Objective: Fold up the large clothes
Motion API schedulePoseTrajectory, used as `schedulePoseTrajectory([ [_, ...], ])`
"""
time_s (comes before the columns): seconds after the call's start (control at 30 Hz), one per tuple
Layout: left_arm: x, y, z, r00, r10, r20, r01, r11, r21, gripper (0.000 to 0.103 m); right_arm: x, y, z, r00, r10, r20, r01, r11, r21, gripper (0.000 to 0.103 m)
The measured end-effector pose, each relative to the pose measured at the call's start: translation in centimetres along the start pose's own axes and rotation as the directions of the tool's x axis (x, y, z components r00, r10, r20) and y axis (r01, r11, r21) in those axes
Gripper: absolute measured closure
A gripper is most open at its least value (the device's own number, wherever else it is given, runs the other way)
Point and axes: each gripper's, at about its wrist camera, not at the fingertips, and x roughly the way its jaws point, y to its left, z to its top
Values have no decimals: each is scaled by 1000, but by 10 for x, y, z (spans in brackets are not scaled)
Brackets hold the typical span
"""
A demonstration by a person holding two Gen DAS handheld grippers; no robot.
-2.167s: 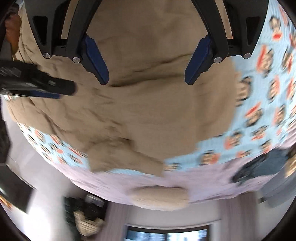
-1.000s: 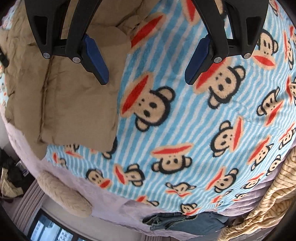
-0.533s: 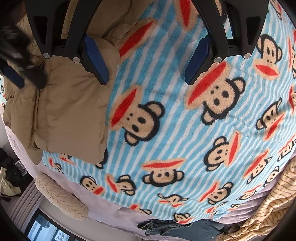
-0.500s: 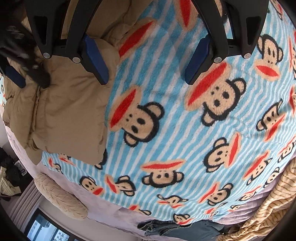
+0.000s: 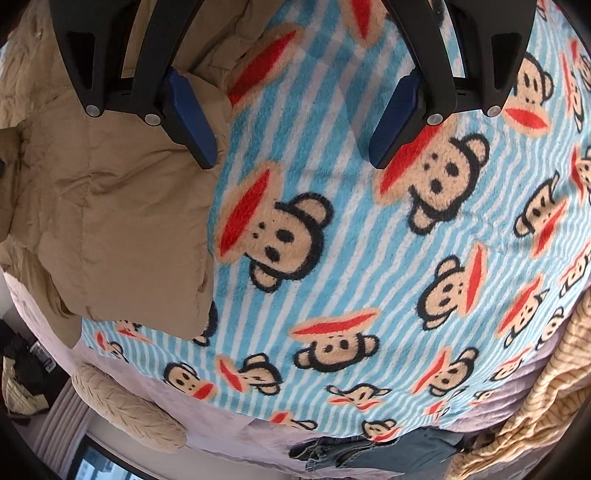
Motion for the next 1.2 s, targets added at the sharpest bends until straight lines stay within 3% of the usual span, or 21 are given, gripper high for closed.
schedulePoseTrajectory([
  [0.2,2,-5,3,999,46,9,-46,999,29,19,18,-90,-10,995,38,-88,-13,961,277,92],
  [0.33,-14,0,22,997,41,62,-43,999,25,19,13,-123,-21,980,182,-87,-135,912,388,91],
  [0.37,-17,2,27,997,33,70,-35,999,26,19,11,-126,-21,974,208,-87,-157,905,396,84],
  [0.4,-20,3,32,997,25,74,-27,999,27,19,10,-129,-21,968,236,-85,-184,898,401,60],
  [0.47,-23,2,44,997,2,83,-5,1000,28,19,7,-133,-19,944,327,-42,-279,861,426,27],
  [0.5,-24,2,48,996,-7,85,4,1000,28,19,7,-134,-18,934,357,-24,-311,843,440,25],
  [0.57,-25,-4,56,995,-39,89,36,999,32,19,13,-134,-15,909,416,-20,-357,805,474,25],
  [0.63,-26,-14,60,993,-60,99,55,997,52,22,30,-129,-12,899,431,-72,-341,796,500,25],
  [0.67,-25,-23,63,993,-67,102,60,995,74,32,36,-127,-10,900,427,-91,-331,804,494,40],
  [0.7,-23,-30,64,993,-70,95,61,994,92,34,41,-122,-8,905,406,-127,-305,827,471,81],
  [0.73,-21,-39,65,993,-75,91,65,992,108,34,43,-117,-8,910,381,-165,-278,854,440,93],
  [0.87,2,-67,57,995,-69,70,57,985,160,34,34,-116,-13,959,231,-166,-171,933,317,94],
  [1.07,23,-82,43,997,-34,71,21,983,183,33,33,-124,-17,967,190,-168,-144,956,254,96],
  [1.2,2,-75,52,996,-25,85,10,986,168,33,12,-132,-15,978,143,-154,-91,947,307,87],
])
